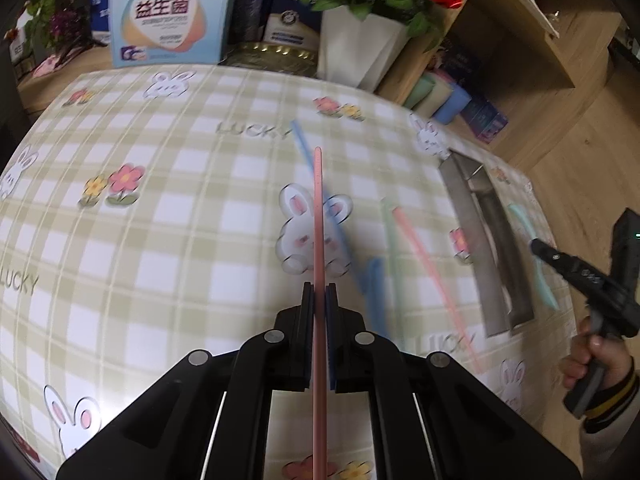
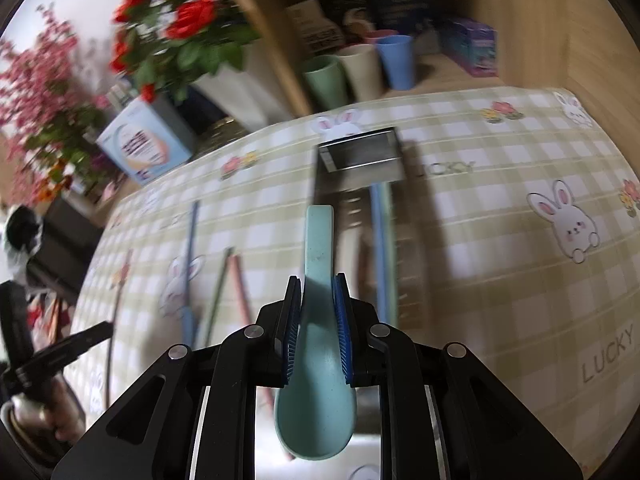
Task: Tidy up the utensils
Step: 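Carry the teal spoon into the steel tray and open the right gripper, then lower the pink chopstick into the steel tray and open the left gripper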
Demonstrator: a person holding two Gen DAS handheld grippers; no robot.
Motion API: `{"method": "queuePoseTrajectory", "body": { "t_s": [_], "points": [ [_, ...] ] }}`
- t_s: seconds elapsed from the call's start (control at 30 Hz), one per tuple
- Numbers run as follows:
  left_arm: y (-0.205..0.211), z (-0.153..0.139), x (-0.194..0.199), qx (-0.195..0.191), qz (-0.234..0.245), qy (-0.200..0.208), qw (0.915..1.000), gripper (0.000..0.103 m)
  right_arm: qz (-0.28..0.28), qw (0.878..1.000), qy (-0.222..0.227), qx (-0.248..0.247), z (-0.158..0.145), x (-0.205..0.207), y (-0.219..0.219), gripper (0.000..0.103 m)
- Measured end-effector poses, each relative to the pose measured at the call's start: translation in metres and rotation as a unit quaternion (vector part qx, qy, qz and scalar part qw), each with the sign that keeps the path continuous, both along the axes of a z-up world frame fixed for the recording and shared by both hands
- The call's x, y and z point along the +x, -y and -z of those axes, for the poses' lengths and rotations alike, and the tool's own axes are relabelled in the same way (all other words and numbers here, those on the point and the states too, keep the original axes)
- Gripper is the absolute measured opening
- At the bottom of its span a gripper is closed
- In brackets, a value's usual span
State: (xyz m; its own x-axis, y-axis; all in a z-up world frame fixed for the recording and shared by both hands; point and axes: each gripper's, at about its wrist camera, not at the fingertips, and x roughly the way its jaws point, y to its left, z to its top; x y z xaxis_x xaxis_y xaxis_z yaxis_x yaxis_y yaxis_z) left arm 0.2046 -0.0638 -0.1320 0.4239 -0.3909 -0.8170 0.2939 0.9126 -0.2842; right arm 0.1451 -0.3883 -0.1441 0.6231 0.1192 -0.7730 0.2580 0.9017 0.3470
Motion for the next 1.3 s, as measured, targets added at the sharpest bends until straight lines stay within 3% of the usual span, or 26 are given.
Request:
{"method": "queuePoseTrajectory", "body": {
  "t_s": [0.47,0.8,0.93,1.07,1.3],
  "points": [
    [0.071,-0.017,0.012,-0.015,0.048,-0.002,0.9987,0.005,0.035,0.998,-0.043,0.041,0.043,0.020,-0.001,0.017],
    [0.115,-0.019,0.019,-0.035,0.065,-0.029,0.9968,0.005,0.028,0.998,-0.039,0.050,0.035,0.016,0.011,0.019],
    [0.140,-0.017,0.023,-0.049,0.073,-0.048,0.9950,0.005,0.029,0.999,-0.037,0.016,0.020,0.008,0.022,0.019],
    [0.174,-0.015,0.026,-0.061,0.081,-0.065,0.9928,0.005,0.030,0.999,-0.040,-0.016,0.009,-0.003,0.039,0.045],
    [0.236,0.002,0.038,-0.074,0.075,-0.100,0.9894,0.005,0.033,0.997,-0.054,-0.039,0.010,-0.015,0.066,0.048]
  ]
}}
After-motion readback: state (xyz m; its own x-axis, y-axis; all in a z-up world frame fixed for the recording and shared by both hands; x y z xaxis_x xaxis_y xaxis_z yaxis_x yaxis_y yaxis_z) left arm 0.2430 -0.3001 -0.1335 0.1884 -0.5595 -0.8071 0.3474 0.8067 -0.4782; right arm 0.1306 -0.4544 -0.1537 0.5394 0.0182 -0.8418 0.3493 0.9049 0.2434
